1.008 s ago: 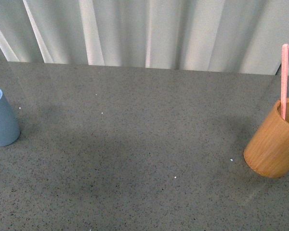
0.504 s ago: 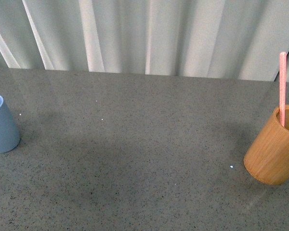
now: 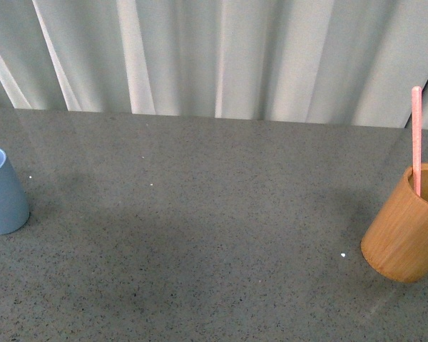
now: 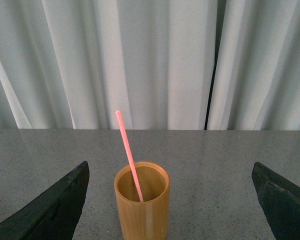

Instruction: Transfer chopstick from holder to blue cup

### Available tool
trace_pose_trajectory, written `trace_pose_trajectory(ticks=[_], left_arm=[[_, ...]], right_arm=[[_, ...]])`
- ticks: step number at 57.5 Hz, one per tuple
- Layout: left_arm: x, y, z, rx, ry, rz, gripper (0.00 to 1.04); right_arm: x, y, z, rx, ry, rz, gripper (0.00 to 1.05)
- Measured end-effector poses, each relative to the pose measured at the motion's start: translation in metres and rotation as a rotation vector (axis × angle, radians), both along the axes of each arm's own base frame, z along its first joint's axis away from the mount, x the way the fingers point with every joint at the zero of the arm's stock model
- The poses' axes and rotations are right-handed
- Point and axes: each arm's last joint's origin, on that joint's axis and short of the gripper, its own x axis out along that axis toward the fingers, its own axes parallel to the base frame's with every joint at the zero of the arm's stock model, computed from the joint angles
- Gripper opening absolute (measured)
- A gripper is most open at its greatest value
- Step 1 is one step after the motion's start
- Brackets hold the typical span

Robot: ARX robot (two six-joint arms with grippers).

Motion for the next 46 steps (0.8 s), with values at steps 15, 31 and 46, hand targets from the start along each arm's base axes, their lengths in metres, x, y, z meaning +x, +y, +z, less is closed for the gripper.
trace_pose_trajectory(ticks=[15,31,46], left_arm=[[0.0,0.0,0.0,0.0,0.0,0.0,0.98],[0.0,0.0,0.0,0.0,0.0,0.0,0.98],[0.035,0.018,0.011,-0.214,0.391,0.421,0.98]], right_arm=[[0.0,0.0,0.0,0.0,0.0,0.0,0.95],[0.0,0.0,0.0,0.0,0.0,0.0,0.95],[0.0,0.0,0.0,0.0,0.0,0.0,0.95]])
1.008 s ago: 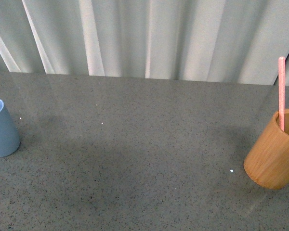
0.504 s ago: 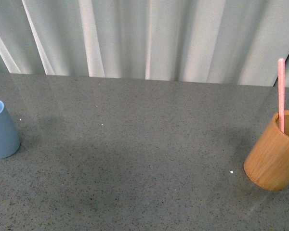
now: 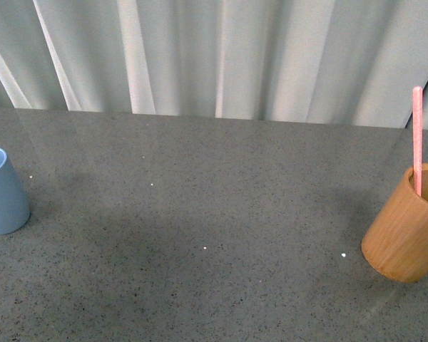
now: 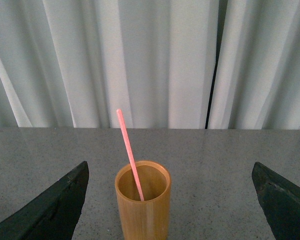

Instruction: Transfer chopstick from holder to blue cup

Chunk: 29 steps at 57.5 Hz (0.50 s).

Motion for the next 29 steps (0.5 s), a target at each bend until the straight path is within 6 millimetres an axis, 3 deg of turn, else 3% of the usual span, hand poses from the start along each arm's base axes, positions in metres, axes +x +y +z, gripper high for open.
trace_pose_trajectory(ticks=[10,18,29], left_arm=[[0.048,0.018,0.026,-0.046,0.136,-0.036,0.98],[0.101,0.032,0.045,-0.034,0.296,-0.11,0.98],[0.147,0.042,0.06,0.01,0.374,-0.167,0.98]], right_arm=[[0.0,0.0,0.0,0.0,0.0,0.0,0.95],[0.0,0.0,0.0,0.0,0.0,0.0,0.95],[0.0,0.0,0.0,0.0,0.0,0.0,0.95]])
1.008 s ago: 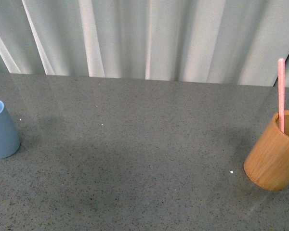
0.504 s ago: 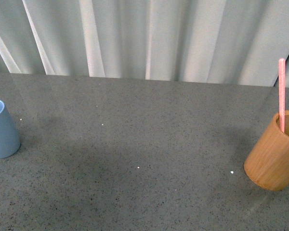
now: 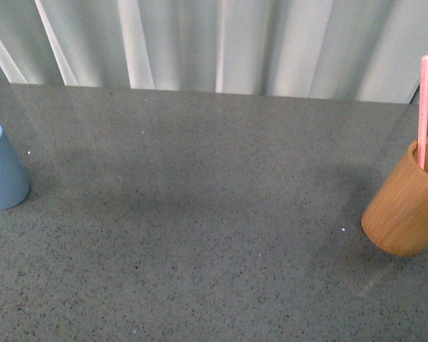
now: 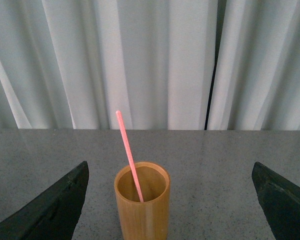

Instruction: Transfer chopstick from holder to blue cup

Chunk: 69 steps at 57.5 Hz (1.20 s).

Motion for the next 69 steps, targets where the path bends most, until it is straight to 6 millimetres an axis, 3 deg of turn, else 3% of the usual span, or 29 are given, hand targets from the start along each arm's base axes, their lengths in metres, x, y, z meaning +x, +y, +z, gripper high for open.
trace_pose_trajectory(ticks=[9,30,69], left_arm=[[0.031,0.005,-0.006,0.038,0.082,-0.051,0.98],[0.069,0.01,-0.041,0.102,0.231,-0.093,0.98],[0.083,0.006,-0.086,0.118,0.325,-0.088,0.98]], right_arm=[[0.0,0.0,0.0,0.0,0.0,0.0,0.95],[0.0,0.0,0.0,0.0,0.0,0.0,0.95],[0.0,0.0,0.0,0.0,0.0,0.0,0.95]])
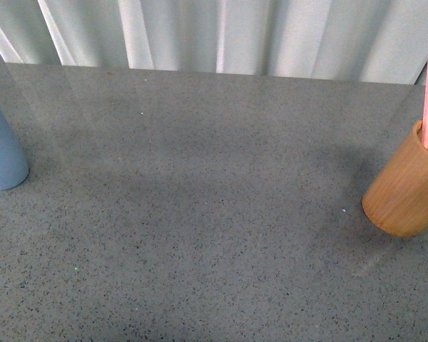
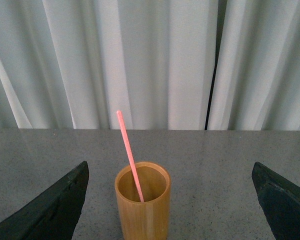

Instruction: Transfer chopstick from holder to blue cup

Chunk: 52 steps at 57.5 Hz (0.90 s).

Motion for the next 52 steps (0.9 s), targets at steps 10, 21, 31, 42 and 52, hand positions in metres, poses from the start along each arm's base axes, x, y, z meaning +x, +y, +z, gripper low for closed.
trace_pose_trajectory(ticks=[10,21,31,42,52], left_arm=[[0.002,-0.004,-0.009,0.002,0.024,0.0,0.98],[0.004,-0.012,-0.016,-0.007,0.039,0.0,0.93],[0.007,-0.021,-0.016,-0.017,0.037,-0.014,0.61],[0.011,-0.027,-0.01,-0.021,0.033,-0.027,0.27],[0.01,-0.03,-0.01,-0.033,0.047,-0.04,0.03]], right_arm=[[0.0,0.0,0.0,0.0,0.0,0.0,0.95],[0.0,0.0,0.0,0.0,0.0,0.0,0.95],[0.0,0.0,0.0,0.0,0.0,0.0,0.95],[0.0,0.0,0.0,0.0,0.0,0.0,0.95],[0.0,0.0,0.0,0.0,0.0,0.0,0.95]])
